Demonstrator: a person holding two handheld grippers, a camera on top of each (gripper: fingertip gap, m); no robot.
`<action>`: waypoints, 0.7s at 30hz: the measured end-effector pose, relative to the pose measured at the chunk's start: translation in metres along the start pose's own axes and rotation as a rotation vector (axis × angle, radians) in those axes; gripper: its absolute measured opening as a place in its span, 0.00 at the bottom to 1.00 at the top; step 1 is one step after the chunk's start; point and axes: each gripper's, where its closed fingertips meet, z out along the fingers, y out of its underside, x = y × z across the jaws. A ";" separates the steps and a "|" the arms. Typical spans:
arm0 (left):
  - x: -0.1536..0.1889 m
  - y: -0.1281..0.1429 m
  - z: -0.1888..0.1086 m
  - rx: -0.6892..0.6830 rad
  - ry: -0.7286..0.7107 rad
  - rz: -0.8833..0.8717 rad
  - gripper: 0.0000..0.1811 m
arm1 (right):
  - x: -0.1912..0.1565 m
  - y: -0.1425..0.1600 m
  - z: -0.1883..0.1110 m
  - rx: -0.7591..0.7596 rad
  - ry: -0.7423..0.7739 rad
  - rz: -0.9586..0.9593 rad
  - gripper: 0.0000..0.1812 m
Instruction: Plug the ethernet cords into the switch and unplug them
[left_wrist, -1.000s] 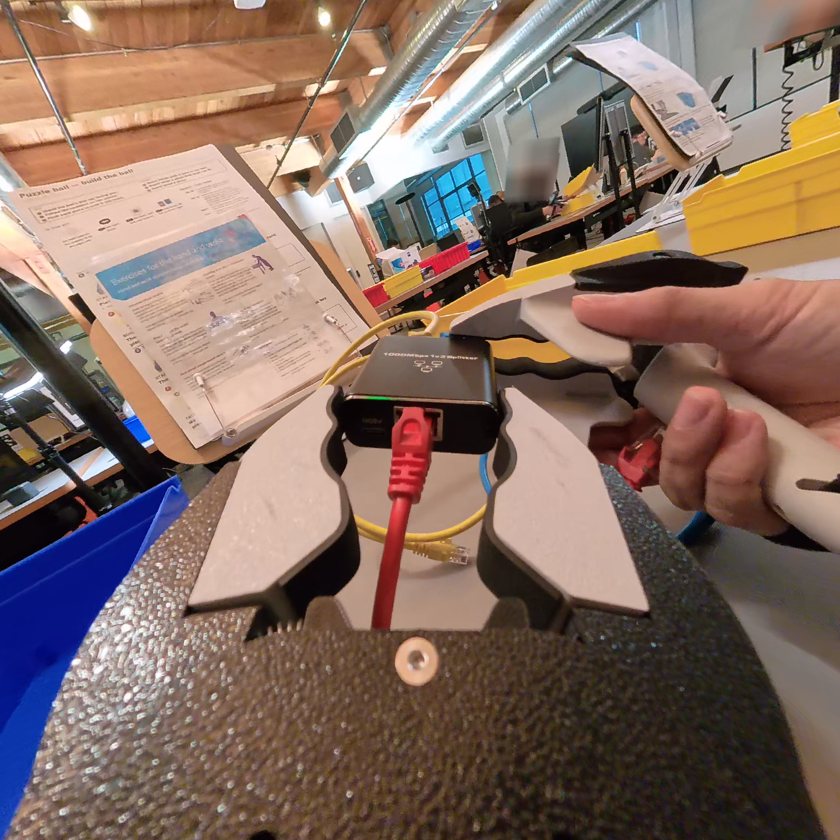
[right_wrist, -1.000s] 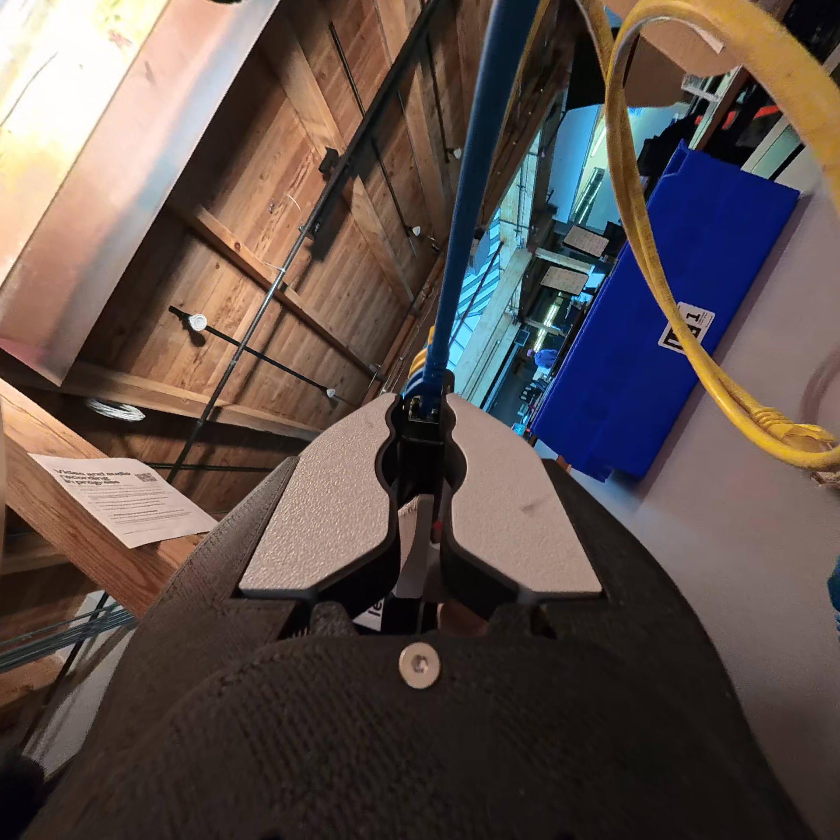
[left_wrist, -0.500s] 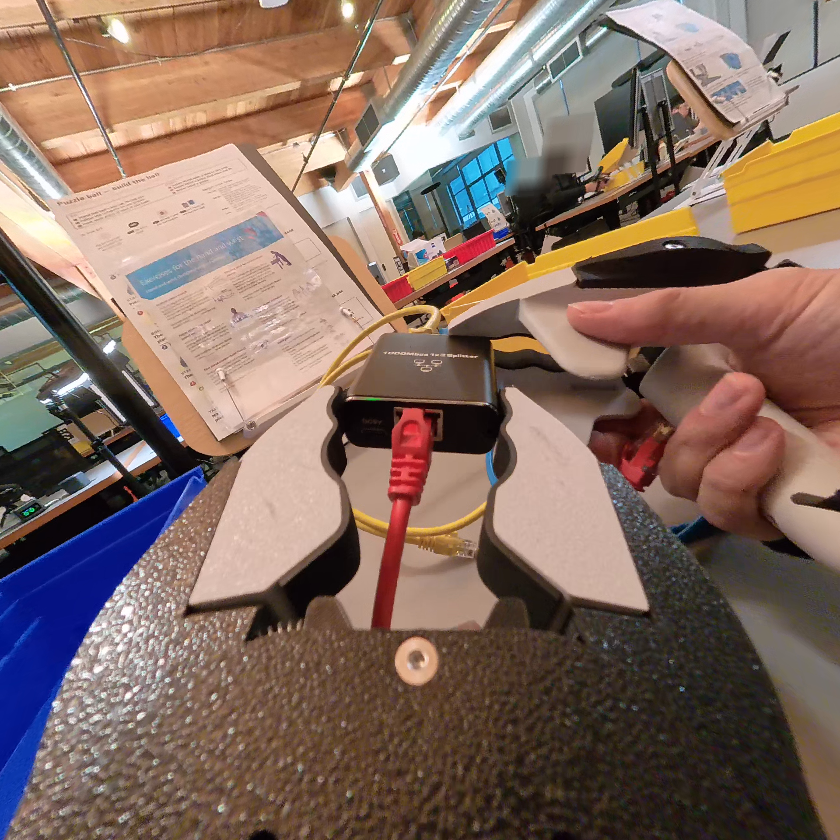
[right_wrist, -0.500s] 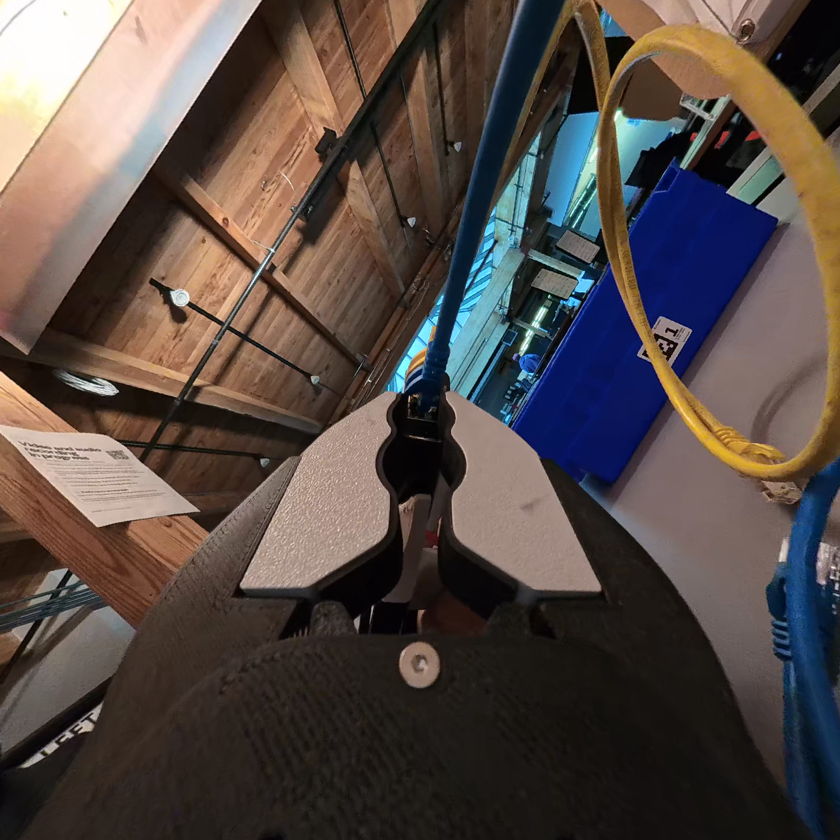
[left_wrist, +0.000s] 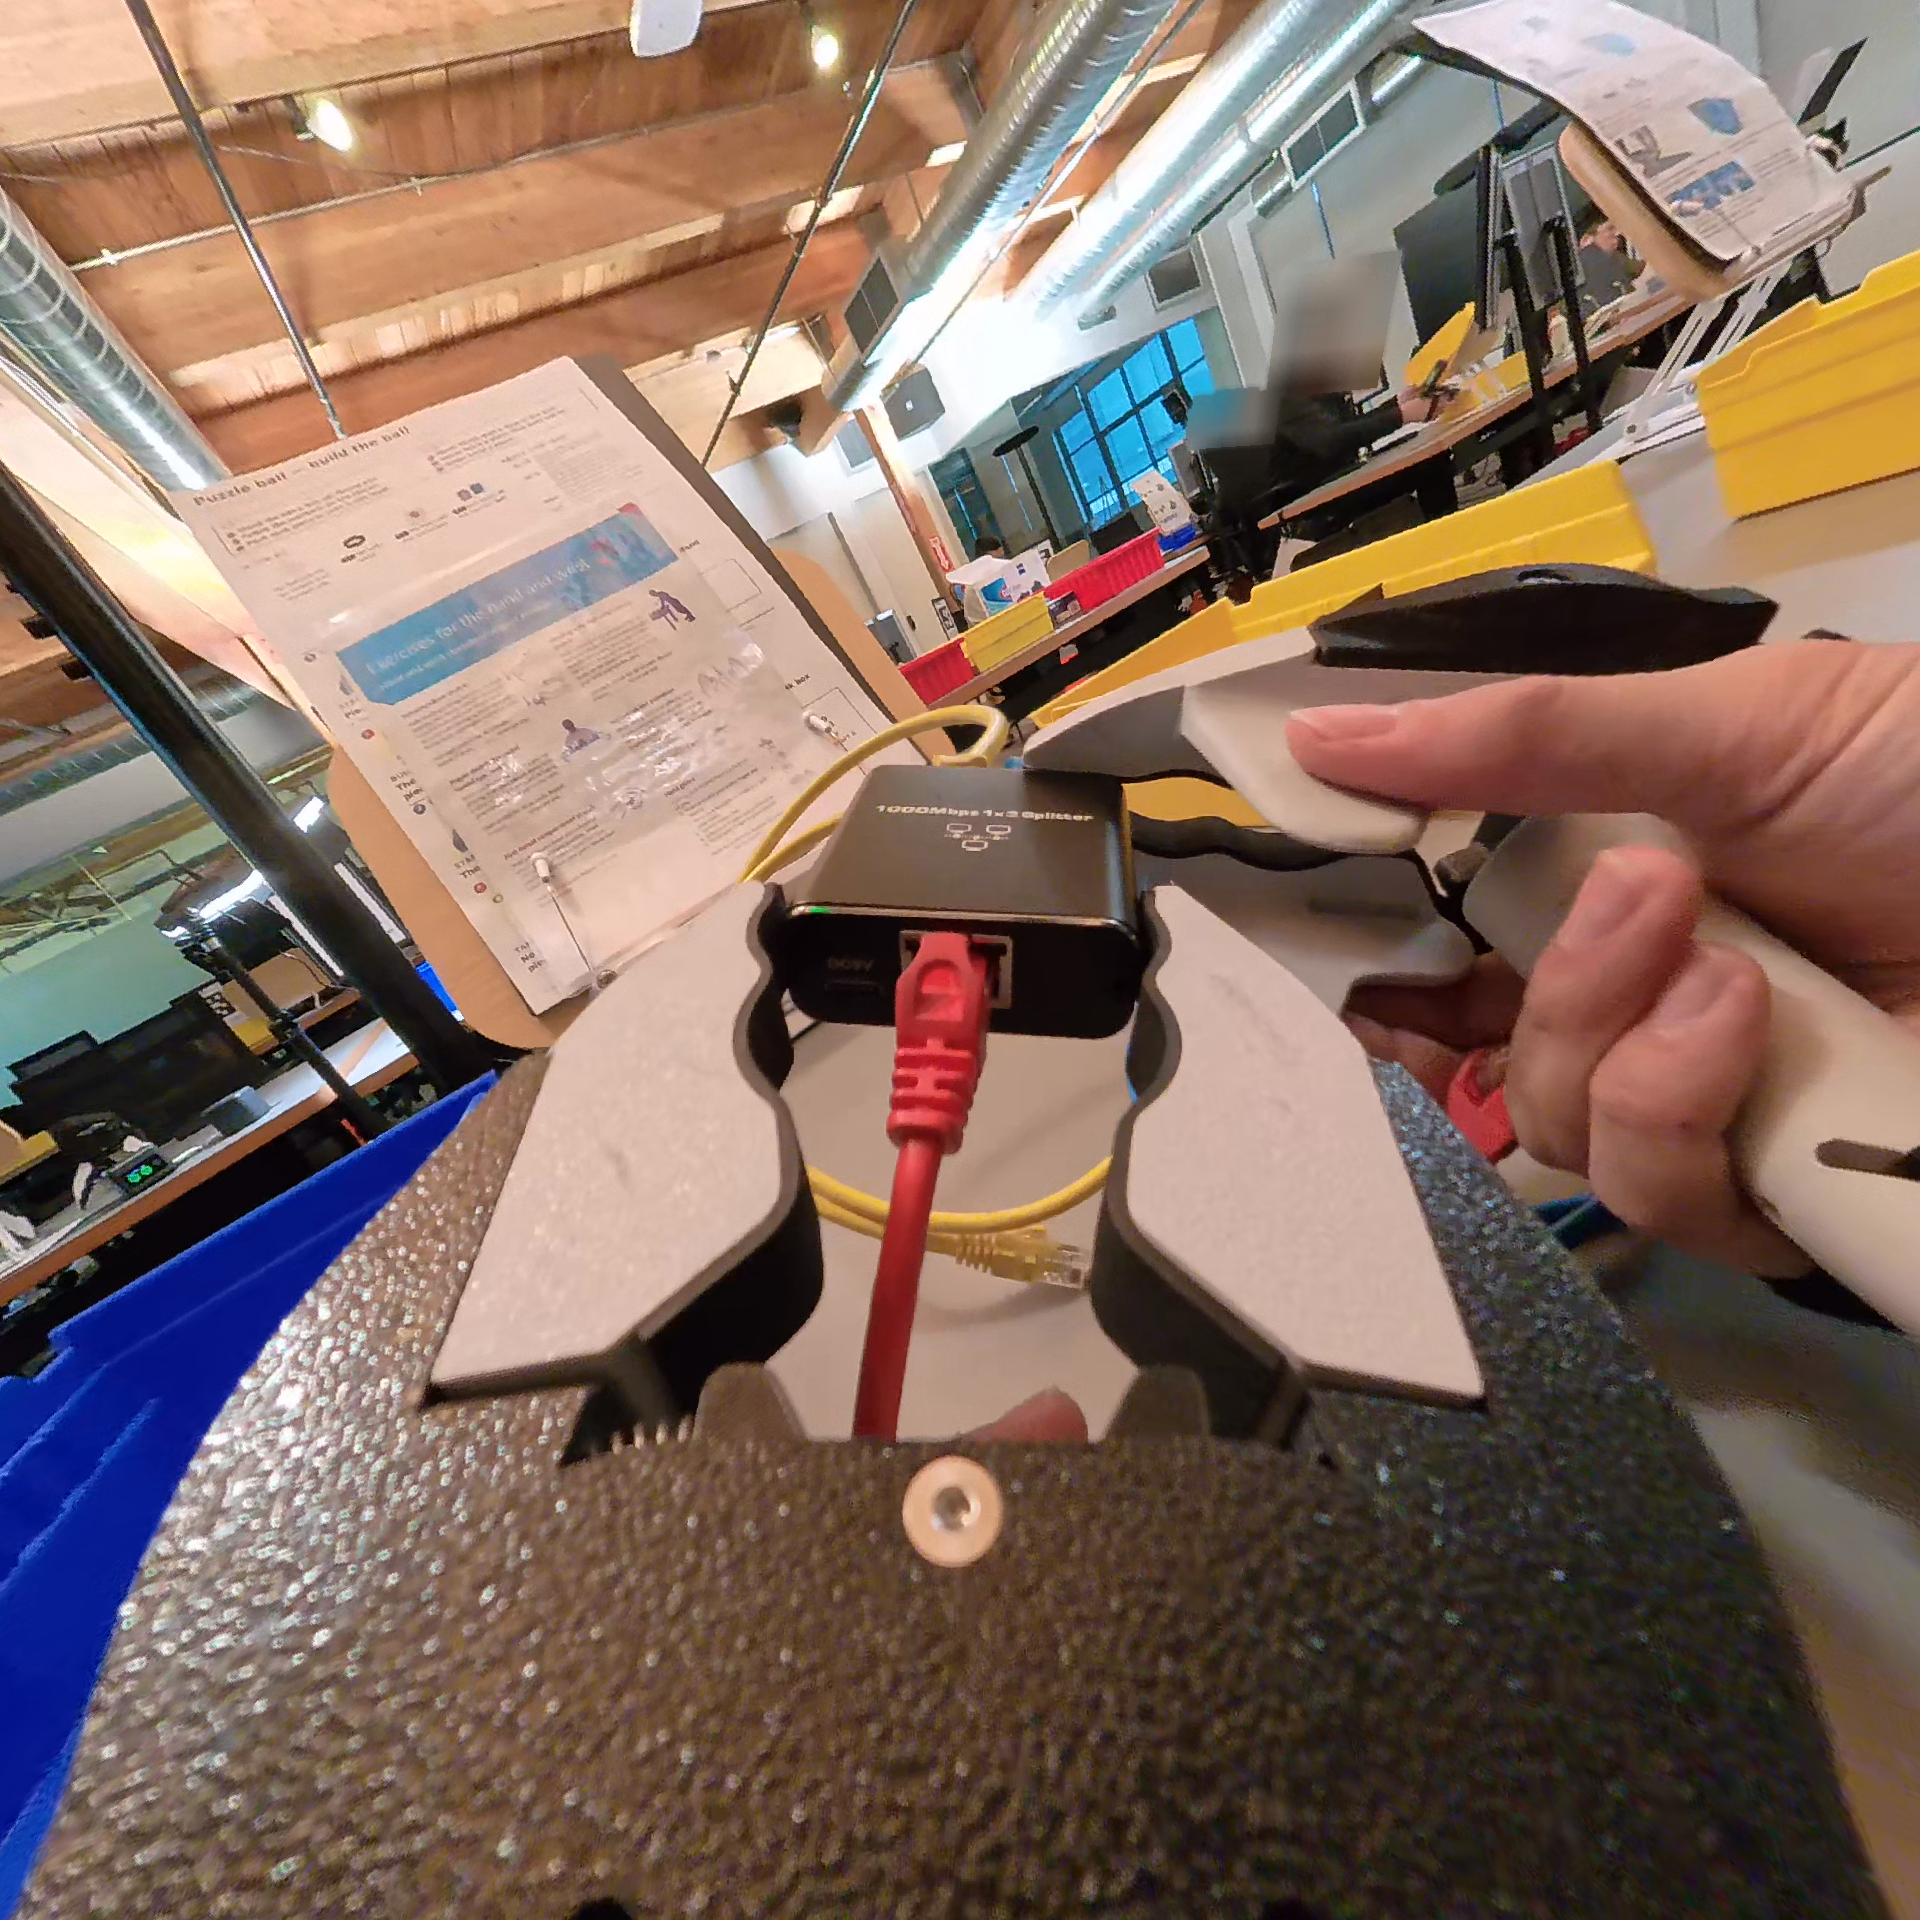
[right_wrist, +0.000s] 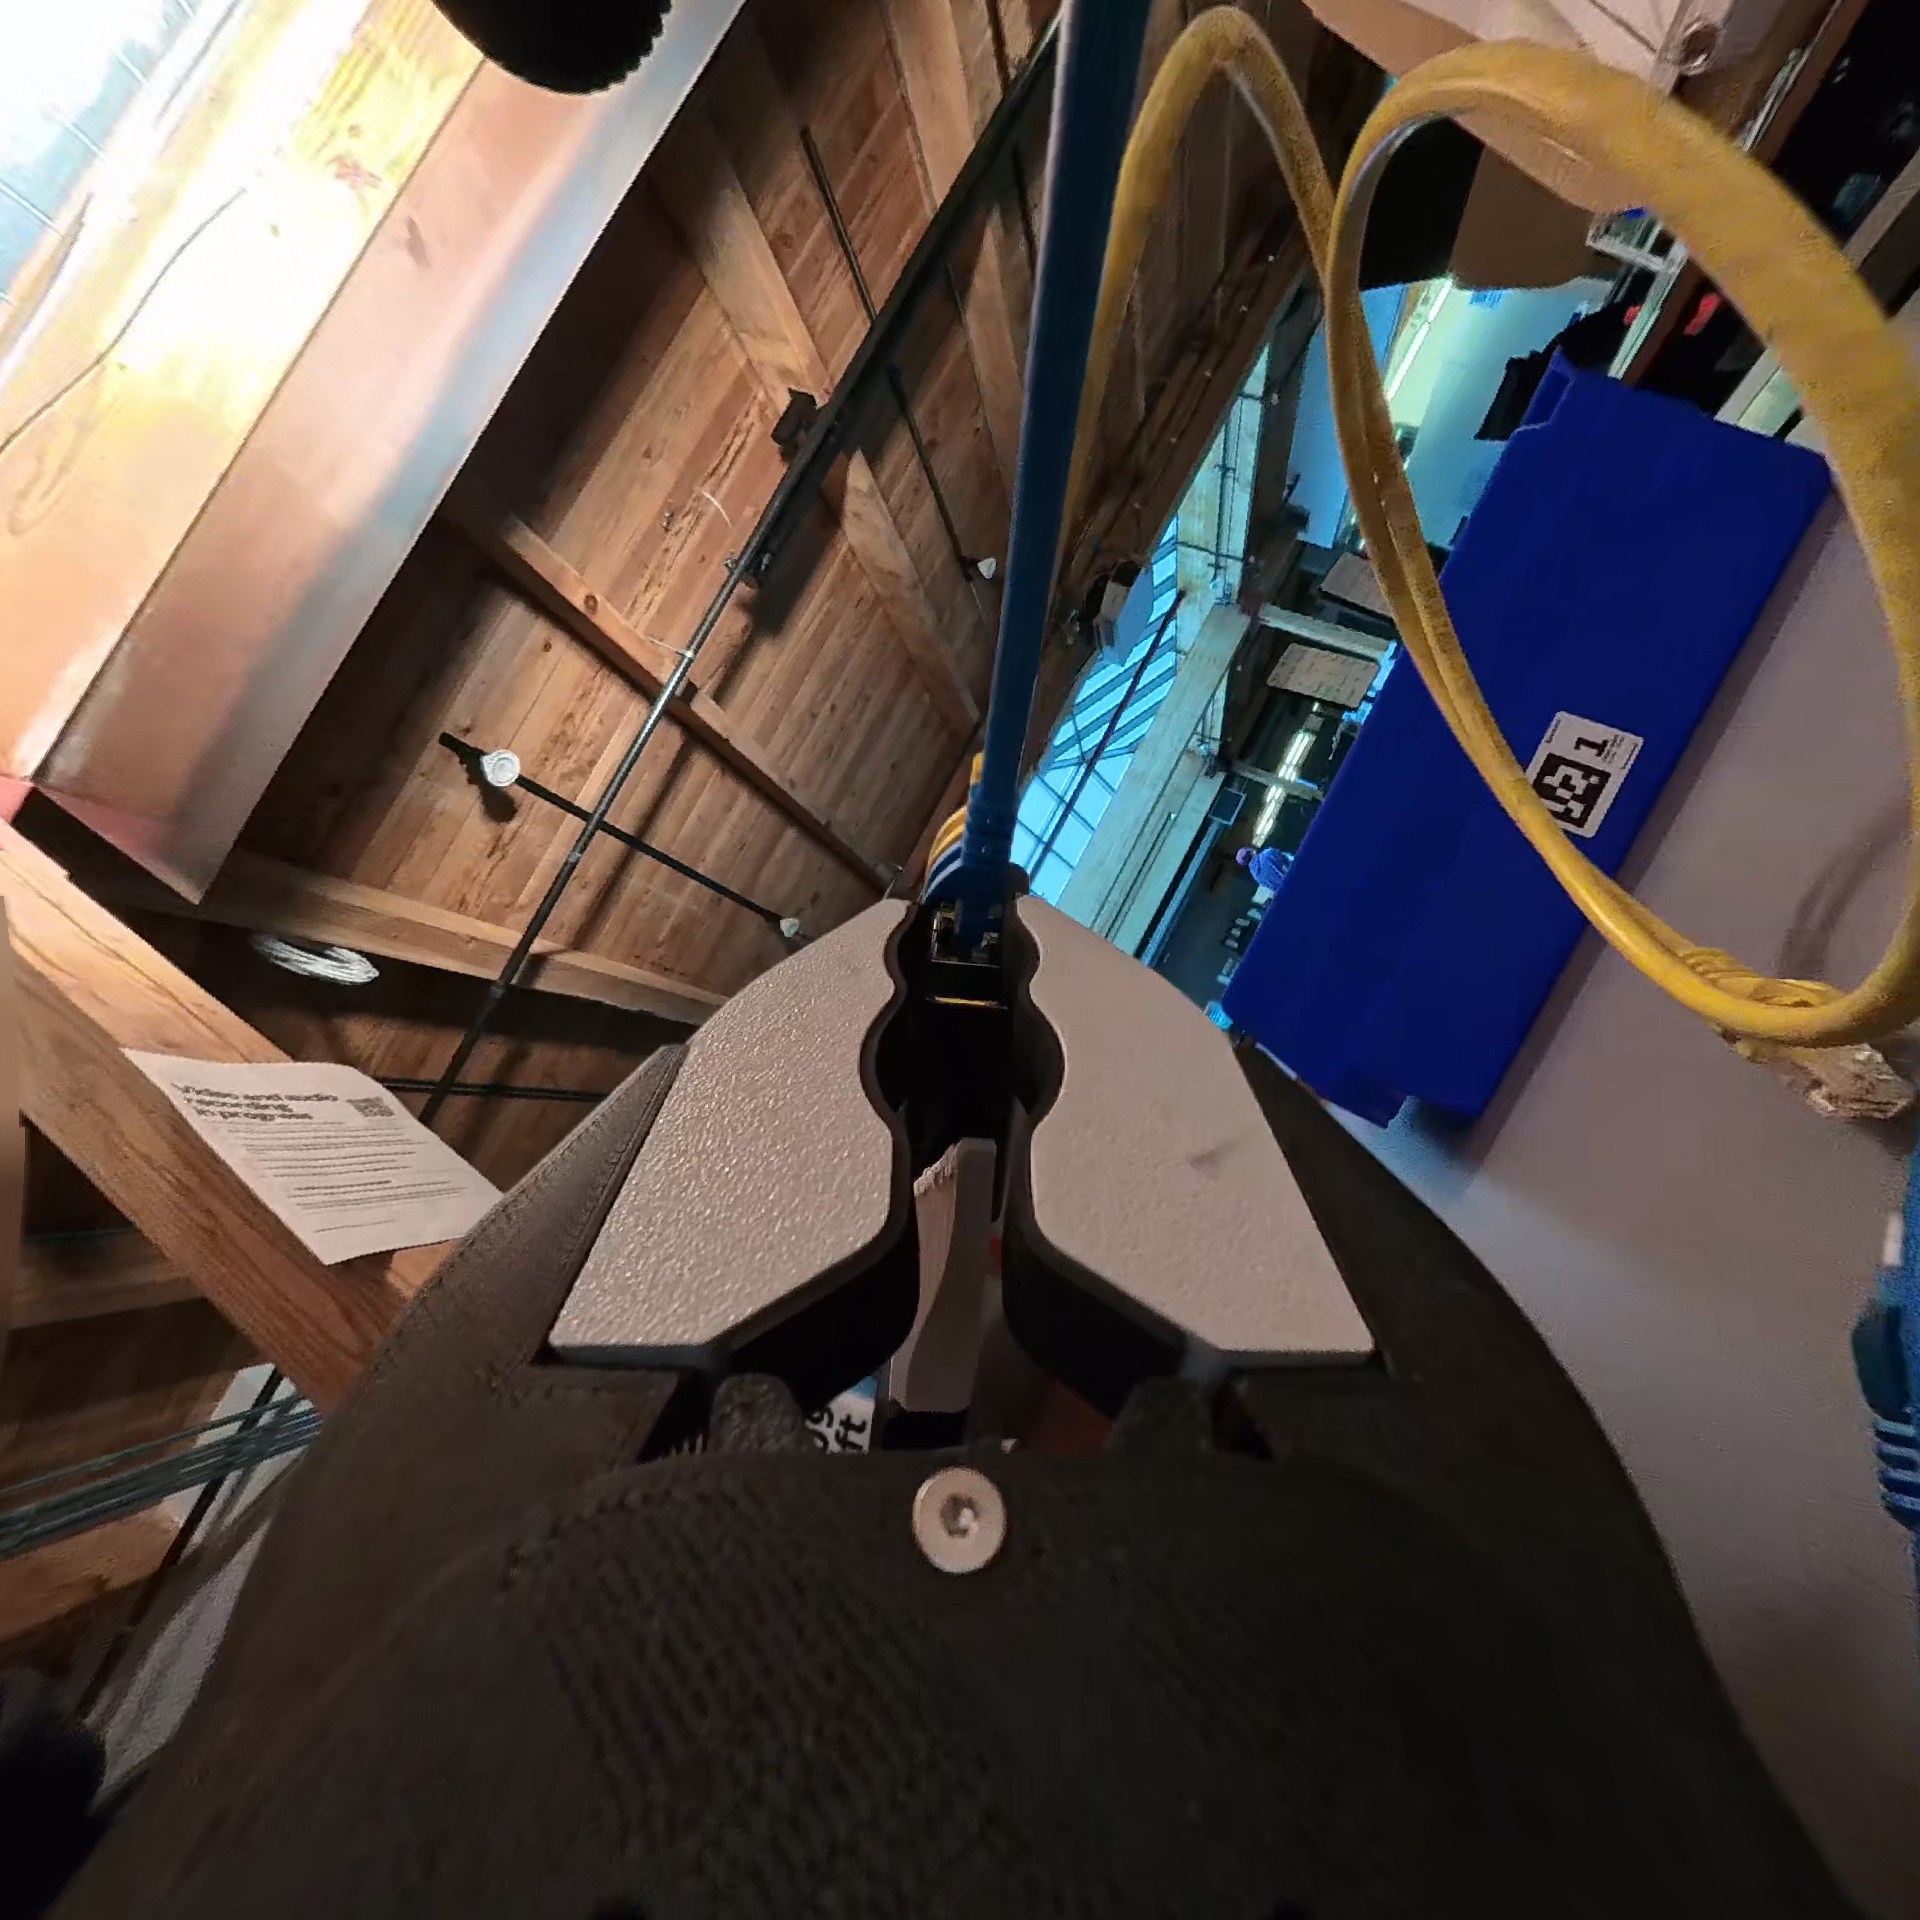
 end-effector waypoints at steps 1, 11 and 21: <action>0.000 0.000 0.000 -0.003 0.000 -0.001 0.35 | 0.000 0.000 0.000 -0.003 0.007 0.000 0.07; 0.002 0.008 0.002 -0.028 -0.015 -0.011 0.35 | 0.011 0.001 -0.002 -0.054 0.049 -0.092 0.07; -0.004 -0.004 -0.001 0.047 -0.014 0.026 0.35 | -0.004 0.004 0.002 -0.126 -0.035 -0.138 0.07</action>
